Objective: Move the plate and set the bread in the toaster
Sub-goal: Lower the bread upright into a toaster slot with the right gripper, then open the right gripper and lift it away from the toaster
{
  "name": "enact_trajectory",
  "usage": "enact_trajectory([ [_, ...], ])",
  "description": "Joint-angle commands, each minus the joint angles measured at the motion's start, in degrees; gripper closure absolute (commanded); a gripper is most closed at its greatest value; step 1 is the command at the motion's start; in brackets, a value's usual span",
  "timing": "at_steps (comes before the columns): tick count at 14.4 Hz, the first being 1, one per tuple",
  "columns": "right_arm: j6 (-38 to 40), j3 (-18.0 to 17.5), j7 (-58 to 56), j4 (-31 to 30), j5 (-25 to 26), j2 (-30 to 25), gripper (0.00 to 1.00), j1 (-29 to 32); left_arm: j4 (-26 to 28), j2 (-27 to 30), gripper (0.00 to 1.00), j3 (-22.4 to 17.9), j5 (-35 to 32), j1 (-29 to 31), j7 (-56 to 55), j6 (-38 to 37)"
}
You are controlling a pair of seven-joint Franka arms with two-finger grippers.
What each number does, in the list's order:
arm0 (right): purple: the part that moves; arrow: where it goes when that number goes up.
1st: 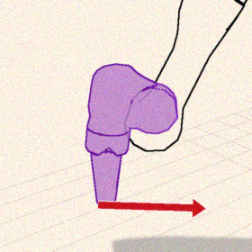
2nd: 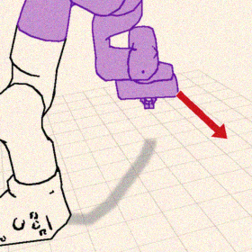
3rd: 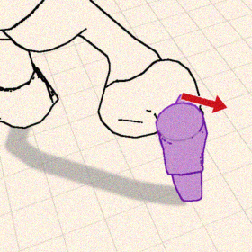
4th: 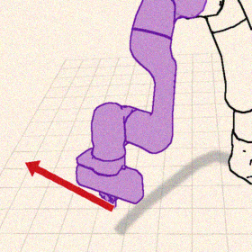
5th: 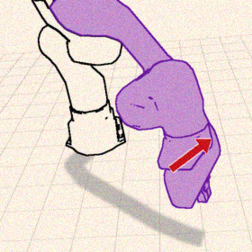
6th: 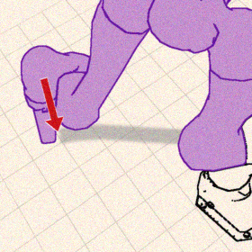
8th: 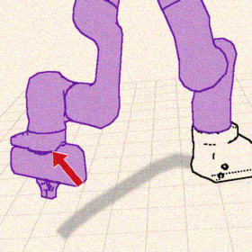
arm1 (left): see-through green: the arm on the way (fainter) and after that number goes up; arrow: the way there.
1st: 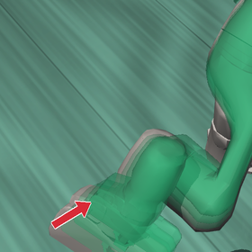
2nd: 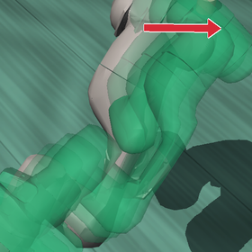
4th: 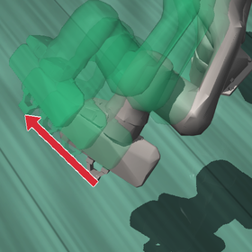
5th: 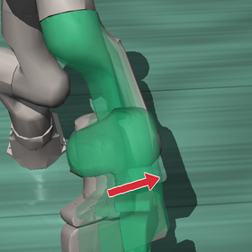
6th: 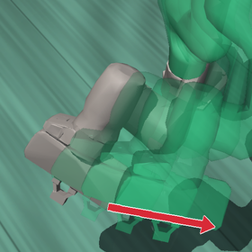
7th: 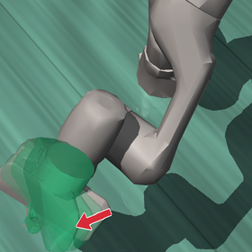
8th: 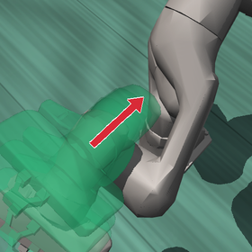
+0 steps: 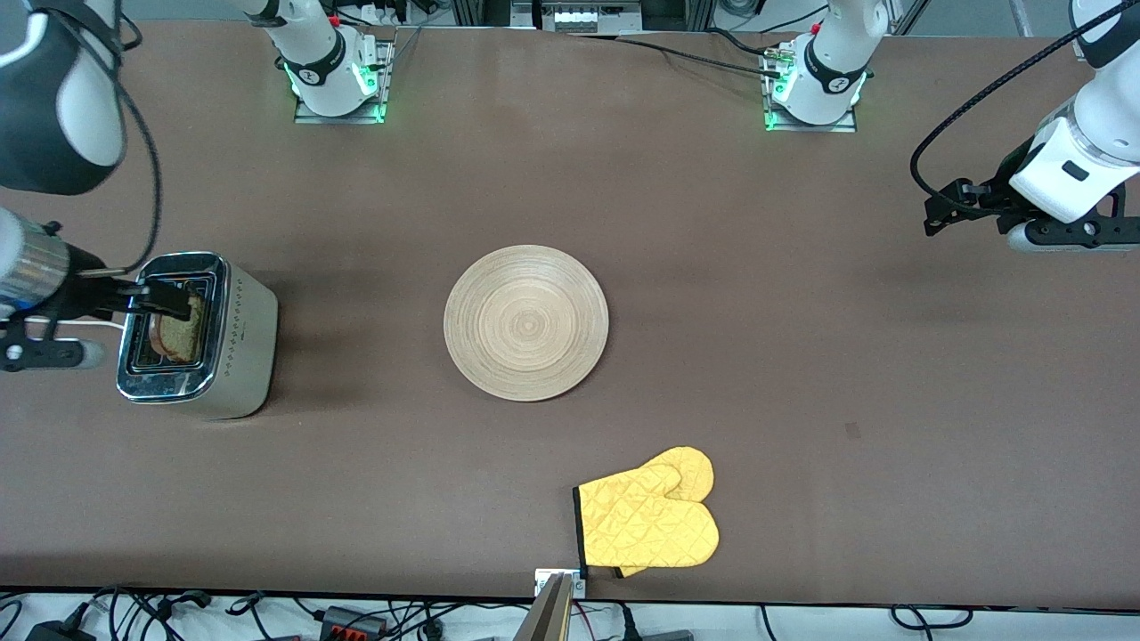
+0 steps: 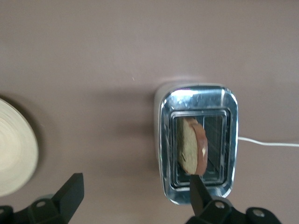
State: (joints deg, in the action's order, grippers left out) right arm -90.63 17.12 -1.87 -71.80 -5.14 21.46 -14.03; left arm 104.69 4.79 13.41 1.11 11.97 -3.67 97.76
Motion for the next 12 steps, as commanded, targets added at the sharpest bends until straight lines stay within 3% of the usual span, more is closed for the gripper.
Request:
enact_trajectory([
  [1,-1.8,-6.2,0.7,-2.5,-3.2,-3.8,0.00,8.3,-0.5,0.1,0.00,-0.2,1.0,0.1,-0.1,-1.0],
  [2,-2.6,-10.2,0.6,-3.2,-2.6,-4.7,0.00,11.9,-0.6,0.1,0.00,-0.2,1.0,0.1,-0.1,-1.0],
  [4,-3.0,-13.6,0.6,-3.2,-0.2,-5.0,0.00,15.3,-0.6,0.1,0.00,-0.2,1.0,0.1,-0.1,-1.0],
  [6,-3.1,-14.1,0.6,-3.0,2.0,-5.4,0.00,15.8,-0.6,0.0,0.00,-0.2,1.0,0.1,-0.1,-1.0],
  [12,-2.4,-15.9,0.1,-3.4,2.2,-5.6,0.00,17.9,-0.6,0.0,0.00,-0.2,1.0,0.1,-0.1,-1.0],
])
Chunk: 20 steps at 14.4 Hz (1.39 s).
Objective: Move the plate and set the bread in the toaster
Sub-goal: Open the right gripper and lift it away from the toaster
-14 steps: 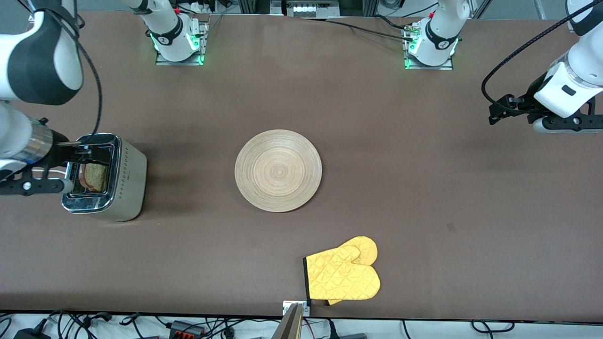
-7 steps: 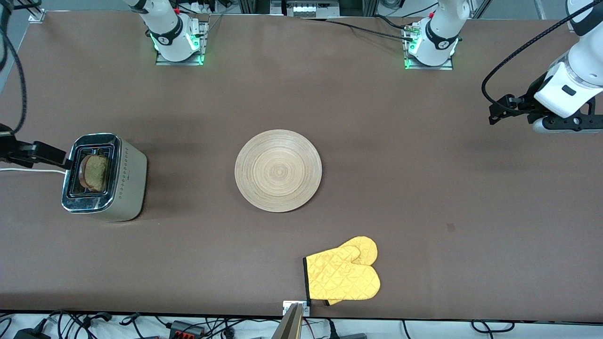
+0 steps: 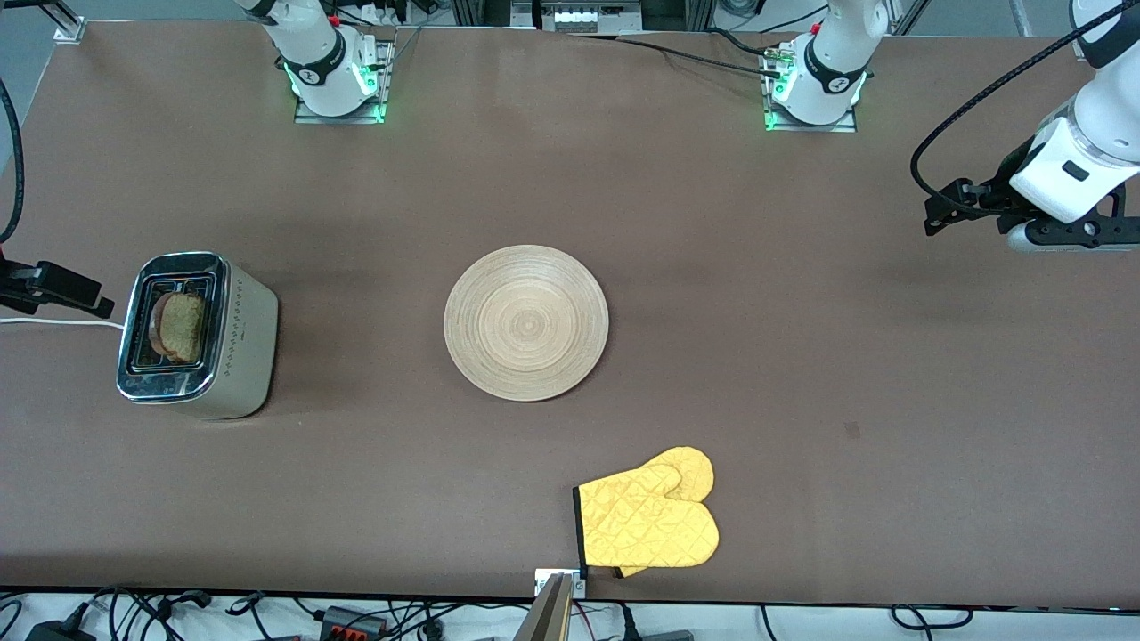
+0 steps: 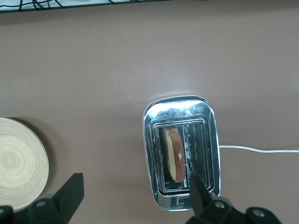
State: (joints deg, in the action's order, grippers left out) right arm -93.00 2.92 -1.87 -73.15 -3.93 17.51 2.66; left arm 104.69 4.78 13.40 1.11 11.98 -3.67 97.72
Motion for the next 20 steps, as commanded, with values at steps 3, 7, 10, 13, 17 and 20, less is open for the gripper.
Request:
enact_trajectory([
  [3,-0.8,-1.8,-0.1,-5.8,1.1,-4.0,0.00,0.8,-1.2,0.0,0.00,-0.2,1.0,0.1,-0.1,-1.0],
  [7,-6.7,-2.0,-0.1,-19.0,5.4,-12.2,0.00,-0.3,-1.2,-0.2,0.00,-0.2,1.0,0.1,-0.1,-1.0],
  [10,-5.6,-1.8,-0.1,-21.9,5.0,-14.8,0.00,0.0,-1.2,-0.3,0.00,-0.3,1.0,0.1,-0.1,-1.0],
  [13,-5.7,-1.9,-0.2,-21.4,4.9,-15.0,0.00,-0.2,-1.2,-0.3,0.00,-0.3,1.0,0.1,-0.1,-1.0],
  [17,-5.3,-1.9,-0.2,-21.1,4.8,-15.1,0.00,-0.2,-1.2,-0.3,0.00,-0.3,1.0,0.2,-0.1,-1.0],
  [20,-3.5,-2.0,-0.2,-21.2,4.8,-15.7,0.00,-0.3,-1.2,-0.3,0.00,-0.4,1.0,0.2,-0.1,-1.0],
])
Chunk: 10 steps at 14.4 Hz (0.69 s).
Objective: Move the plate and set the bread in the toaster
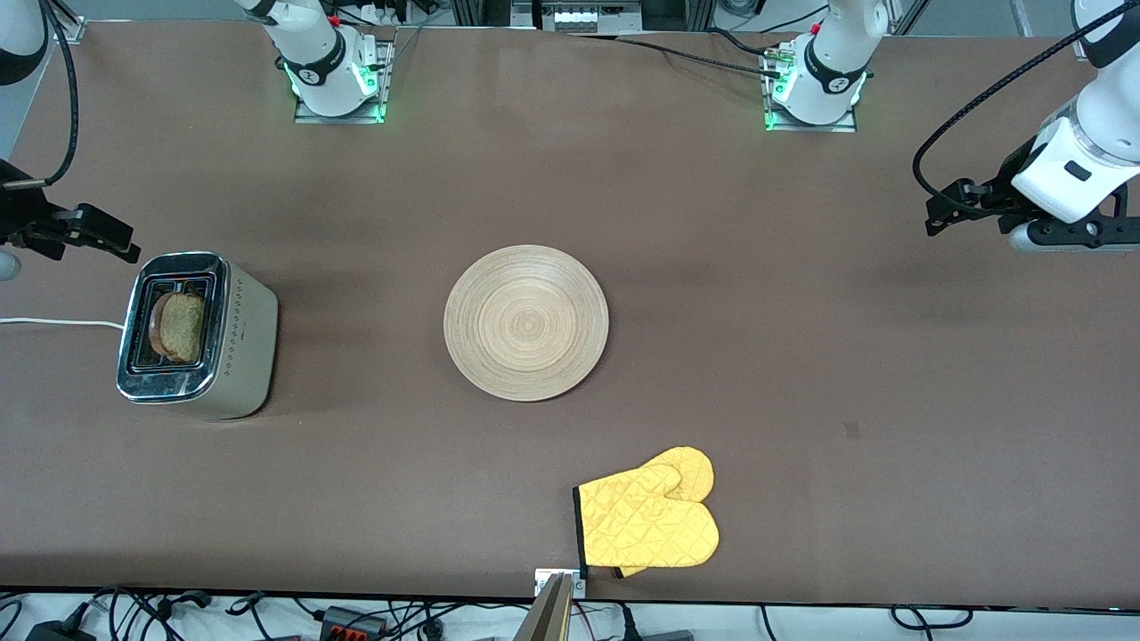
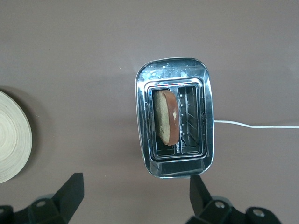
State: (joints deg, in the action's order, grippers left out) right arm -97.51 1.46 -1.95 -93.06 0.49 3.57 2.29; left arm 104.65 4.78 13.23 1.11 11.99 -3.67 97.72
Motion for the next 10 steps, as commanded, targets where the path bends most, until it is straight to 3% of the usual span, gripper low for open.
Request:
enact_trajectory([
  [1,2.1,-0.5,-0.3,-1.5,0.6,-2.2,0.00,0.1,-1.2,-0.4,0.00,-0.2,1.0,0.1,-0.1,-0.9],
  [10,3.7,-0.3,-0.3,-1.9,0.3,-3.7,0.00,0.2,-1.2,-0.4,0.00,-0.3,1.0,0.1,0.0,-0.9],
])
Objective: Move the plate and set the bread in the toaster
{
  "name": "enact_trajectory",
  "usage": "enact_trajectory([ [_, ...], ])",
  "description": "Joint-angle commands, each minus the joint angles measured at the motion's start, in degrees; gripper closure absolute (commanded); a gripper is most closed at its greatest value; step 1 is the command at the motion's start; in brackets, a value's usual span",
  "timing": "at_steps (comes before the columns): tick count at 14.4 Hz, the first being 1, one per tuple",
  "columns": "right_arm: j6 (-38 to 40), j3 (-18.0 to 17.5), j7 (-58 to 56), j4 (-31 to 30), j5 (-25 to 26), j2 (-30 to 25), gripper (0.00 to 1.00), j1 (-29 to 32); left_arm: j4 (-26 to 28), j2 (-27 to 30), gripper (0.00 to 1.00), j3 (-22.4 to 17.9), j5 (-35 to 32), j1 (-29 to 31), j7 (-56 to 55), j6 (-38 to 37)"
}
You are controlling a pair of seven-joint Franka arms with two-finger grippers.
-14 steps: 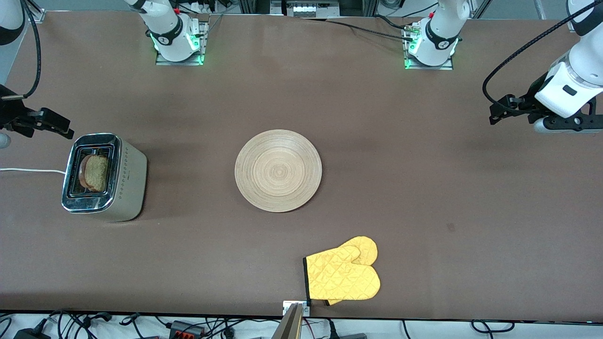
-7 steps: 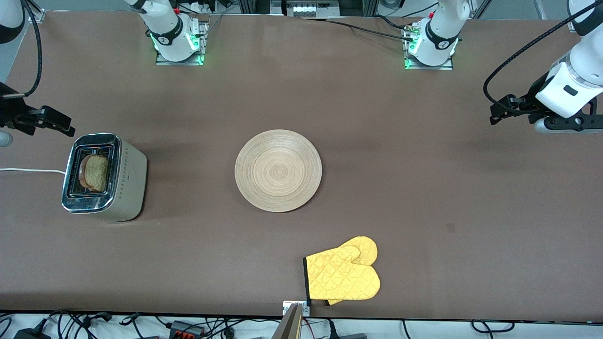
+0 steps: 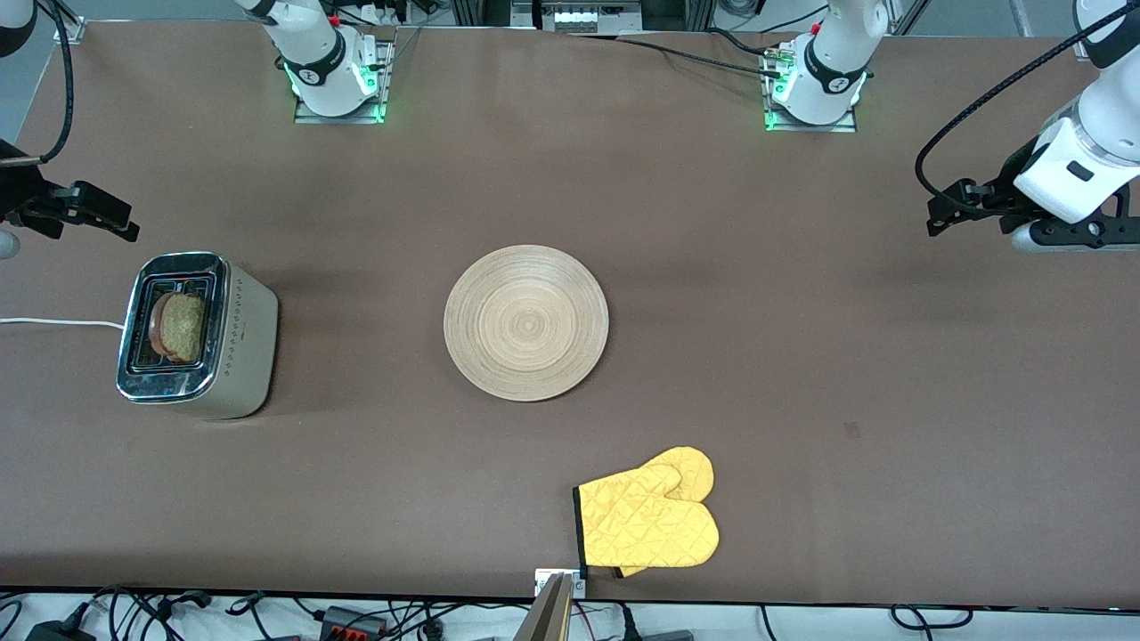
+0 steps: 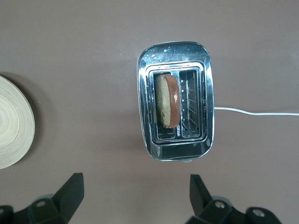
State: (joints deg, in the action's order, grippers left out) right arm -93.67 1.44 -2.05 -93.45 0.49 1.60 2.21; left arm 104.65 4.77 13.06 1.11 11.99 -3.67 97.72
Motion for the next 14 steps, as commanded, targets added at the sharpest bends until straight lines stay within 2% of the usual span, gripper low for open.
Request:
enact_trajectory([
  [1,0.1,-0.3,-0.2,-1.6,0.3,-1.8,0.00,0.2,-1.2,-0.4,0.00,-0.1,1.0,0.1,0.0,-0.9],
  [14,0.7,-0.4,-0.4,-1.6,0.4,-1.9,0.00,0.2,-1.2,-0.5,0.00,-0.2,1.0,0.2,-0.1,-0.9],
])
